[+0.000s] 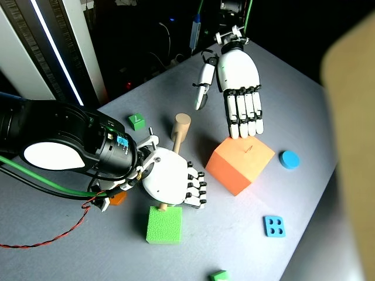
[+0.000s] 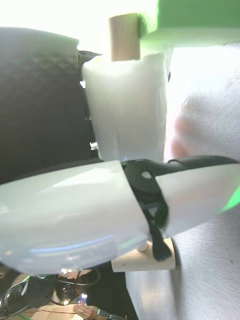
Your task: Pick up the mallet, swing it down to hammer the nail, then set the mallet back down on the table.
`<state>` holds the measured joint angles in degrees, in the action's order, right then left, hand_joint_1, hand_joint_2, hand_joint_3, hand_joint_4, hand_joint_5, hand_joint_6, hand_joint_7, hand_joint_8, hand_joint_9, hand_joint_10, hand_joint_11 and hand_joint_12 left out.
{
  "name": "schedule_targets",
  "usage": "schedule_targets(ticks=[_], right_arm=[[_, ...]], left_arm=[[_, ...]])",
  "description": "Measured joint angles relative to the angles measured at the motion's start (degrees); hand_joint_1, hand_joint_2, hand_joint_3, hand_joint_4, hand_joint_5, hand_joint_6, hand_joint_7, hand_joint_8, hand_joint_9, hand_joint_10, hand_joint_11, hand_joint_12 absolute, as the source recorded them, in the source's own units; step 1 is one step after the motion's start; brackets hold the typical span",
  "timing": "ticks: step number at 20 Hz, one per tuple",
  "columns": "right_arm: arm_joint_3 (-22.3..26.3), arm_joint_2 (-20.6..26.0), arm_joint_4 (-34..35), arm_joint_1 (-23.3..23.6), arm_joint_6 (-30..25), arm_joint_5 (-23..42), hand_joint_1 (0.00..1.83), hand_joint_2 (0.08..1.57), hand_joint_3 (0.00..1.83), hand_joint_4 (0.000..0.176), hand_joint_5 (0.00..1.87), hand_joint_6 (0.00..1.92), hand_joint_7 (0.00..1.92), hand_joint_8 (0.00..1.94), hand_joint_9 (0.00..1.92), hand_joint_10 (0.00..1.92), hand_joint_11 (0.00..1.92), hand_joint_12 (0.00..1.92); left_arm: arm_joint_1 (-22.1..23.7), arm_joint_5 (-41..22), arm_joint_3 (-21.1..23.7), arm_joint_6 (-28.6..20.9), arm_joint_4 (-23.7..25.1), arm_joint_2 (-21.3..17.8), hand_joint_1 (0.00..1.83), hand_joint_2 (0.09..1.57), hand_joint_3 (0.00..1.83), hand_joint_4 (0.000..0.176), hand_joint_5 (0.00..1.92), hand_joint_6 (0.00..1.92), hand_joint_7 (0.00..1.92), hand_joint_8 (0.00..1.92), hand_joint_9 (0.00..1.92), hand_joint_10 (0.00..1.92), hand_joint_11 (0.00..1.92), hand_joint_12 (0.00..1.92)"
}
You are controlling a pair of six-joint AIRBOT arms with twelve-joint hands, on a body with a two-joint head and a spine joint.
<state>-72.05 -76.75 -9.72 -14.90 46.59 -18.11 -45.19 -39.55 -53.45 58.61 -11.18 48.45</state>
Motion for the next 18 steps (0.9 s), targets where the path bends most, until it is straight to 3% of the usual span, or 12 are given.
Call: schedule_targets(ticks=[2, 8, 9, 10, 11, 12, 13, 14, 15, 18], right_arm=[[0.0, 0.0, -0.1, 0.0, 0.1, 0.9, 1.25, 0.98, 0.0, 0.0, 0.53, 0.03, 0.58, 0.03, 0.57, 0.06, 0.11, 1.1], [0.0, 0.0, -0.2, 0.2, 0.5, 2.4, 1.24, 0.94, 0.0, 0.0, 0.82, 0.05, 0.91, 0.07, 0.89, 0.14, 0.35, 1.05], [0.0, 0.0, -0.2, 0.4, 0.5, 2.3, 1.23, 0.97, 0.0, 0.0, 0.88, 0.04, 0.88, 0.17, 0.77, 0.45, 0.34, 1.15], [0.0, 0.0, -0.2, 0.4, 0.5, 2.4, 1.21, 0.99, 0.0, 0.0, 0.91, 0.05, 0.76, 0.5, 0.63, 0.82, 0.28, 1.31], [0.0, 0.0, -0.2, 0.4, 0.5, 2.4, 1.2, 1.14, 0.01, 0.0, 0.86, 0.85, 0.83, 1.18, 0.57, 1.19, 0.24, 1.54], [0.0, 0.1, -0.2, 0.4, 0.5, 2.4, 1.19, 1.2, 0.0, 0.0, 0.83, 1.05, 0.79, 1.42, 0.54, 1.36, 0.25, 1.63], [0.0, 0.1, 0.0, 0.4, 0.5, 1.8, 1.18, 1.22, 0.0, 0.0, 0.76, 1.18, 0.8, 1.47, 0.55, 1.51, 0.27, 1.69], [0.0, 0.1, 0.1, 0.4, 0.5, 1.1, 1.19, 1.13, 0.0, 0.0, 0.46, 1.48, 0.55, 1.69, 0.51, 1.76, 0.35, 1.8], [0.0, 0.1, 0.2, 0.4, 0.5, 0.7, 1.11, 1.22, 0.02, 0.0, 0.65, 1.42, 0.55, 1.79, 0.59, 1.89, 0.45, 1.89], [0.0, 0.1, 0.0, 0.4, 0.6, -0.1, 1.06, 1.27, 0.0, 0.0, 0.67, 1.46, 0.67, 1.94, 0.85, 1.92, 0.94, 1.92]], left_arm=[[0.0, -0.2, 0.0, -0.2, 0.0, 0.0, 0.0, 1.29, 0.0, 0.0, 0.1, 0.01, 0.08, 0.01, 0.05, 0.01, 0.04, 0.02], [-0.1, -0.3, 0.0, -0.2, 0.0, 0.0, 0.0, 1.29, 0.0, 0.0, 0.09, 0.01, 0.08, 0.01, 0.05, 0.01, 0.03, 0.02], [-0.1, -0.3, 0.0, -0.2, 0.0, 0.0, 0.0, 1.29, 0.0, 0.0, 0.09, 0.0, 0.08, 0.01, 0.05, 0.01, 0.03, 0.02], [-0.2, -0.4, 0.0, -0.2, 0.0, 0.1, 0.0, 1.29, 0.0, 0.0, 0.08, 0.0, 0.08, 0.0, 0.05, 0.01, 0.03, 0.02], [-0.2, -0.7, 0.0, -0.2, -0.2, 0.3, 0.0, 1.29, 0.0, 0.0, 0.09, 0.0, 0.08, 0.0, 0.05, 0.0, 0.03, 0.02], [-0.2, -0.7, 0.0, -0.3, -0.2, 0.3, 0.0, 1.29, 0.0, 0.0, 0.09, 0.01, 0.08, 0.01, 0.06, 0.01, 0.04, 0.03], [-0.2, -0.7, 0.0, -0.4, -0.2, 0.3, 0.0, 1.29, 0.0, 0.0, 0.09, 0.0, 0.08, 0.0, 0.06, 0.01, 0.04, 0.03], [-0.5, -0.9, 0.0, -0.5, -0.2, 0.3, 0.0, 1.29, 0.0, 0.0, 0.11, 0.01, 0.11, 0.01, 0.08, 0.01, 0.05, 0.03], [-0.8, -1.2, 0.0, -0.6, -0.2, 0.3, 0.0, 1.29, 0.0, 0.0, 0.12, 0.01, 0.11, 0.01, 0.08, 0.01, 0.06, 0.04], [-0.8, -1.4, 0.0, -0.7, -0.2, 0.3, 0.0, 1.28, 0.0, 0.0, 0.09, 0.0, 0.1, 0.0, 0.07, 0.01, 0.05, 0.03]])
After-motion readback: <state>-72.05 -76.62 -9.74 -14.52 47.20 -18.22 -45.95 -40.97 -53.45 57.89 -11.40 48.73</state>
